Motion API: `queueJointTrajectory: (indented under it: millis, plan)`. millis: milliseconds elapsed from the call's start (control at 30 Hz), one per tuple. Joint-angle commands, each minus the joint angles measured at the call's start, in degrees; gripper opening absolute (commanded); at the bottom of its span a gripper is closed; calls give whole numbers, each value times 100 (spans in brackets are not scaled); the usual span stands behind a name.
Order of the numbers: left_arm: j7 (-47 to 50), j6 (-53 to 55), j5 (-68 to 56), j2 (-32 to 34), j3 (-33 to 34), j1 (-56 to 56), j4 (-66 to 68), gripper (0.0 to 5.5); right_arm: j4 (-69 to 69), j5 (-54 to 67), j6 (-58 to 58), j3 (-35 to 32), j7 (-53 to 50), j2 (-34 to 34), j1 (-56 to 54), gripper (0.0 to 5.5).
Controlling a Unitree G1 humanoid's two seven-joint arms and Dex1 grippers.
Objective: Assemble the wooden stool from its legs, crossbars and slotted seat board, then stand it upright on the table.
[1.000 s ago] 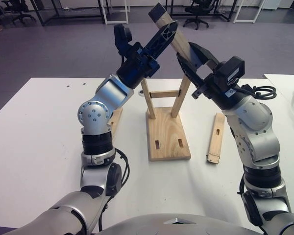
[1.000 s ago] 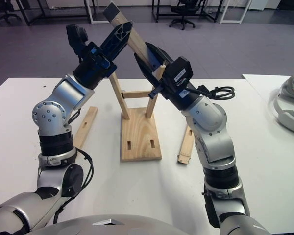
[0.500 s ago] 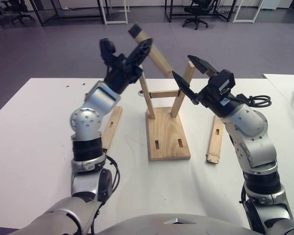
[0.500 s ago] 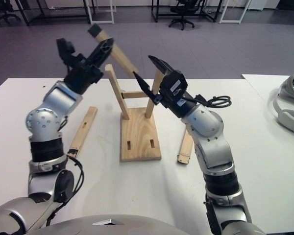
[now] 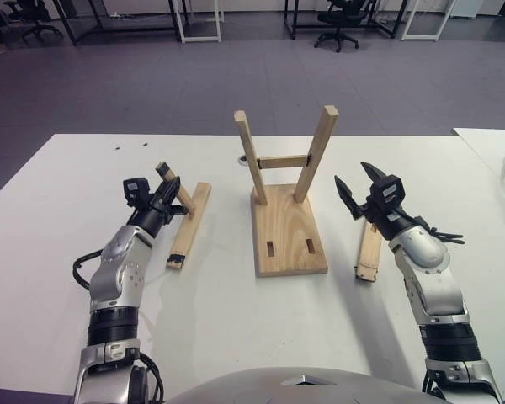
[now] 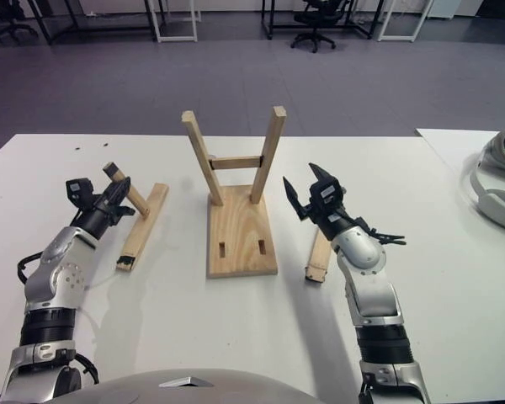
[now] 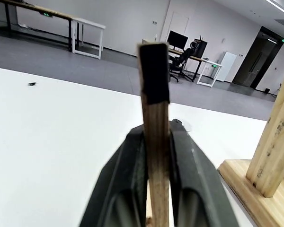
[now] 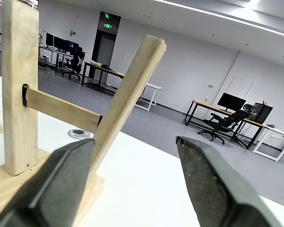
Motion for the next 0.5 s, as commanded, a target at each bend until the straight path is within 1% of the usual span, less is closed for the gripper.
queueJointTrajectory:
  millis: [33, 200, 367, 500]
  plan:
    - [-59, -149, 1, -117, 158, 53, 216, 40, 223, -96, -150, 63, -26, 100, 19, 320]
    - [-119, -213, 78, -164, 210, 38, 508, 40, 328, -132, -256, 60, -41, 141, 29, 320]
    - [-154, -597, 465, -129, 137, 258, 1143, 40, 362, -228, -321, 80, -57, 179, 88, 320]
    - [-63, -672, 559, -149, 55, 213, 1238, 40, 394, -342, -356, 109, -40, 155, 71, 320]
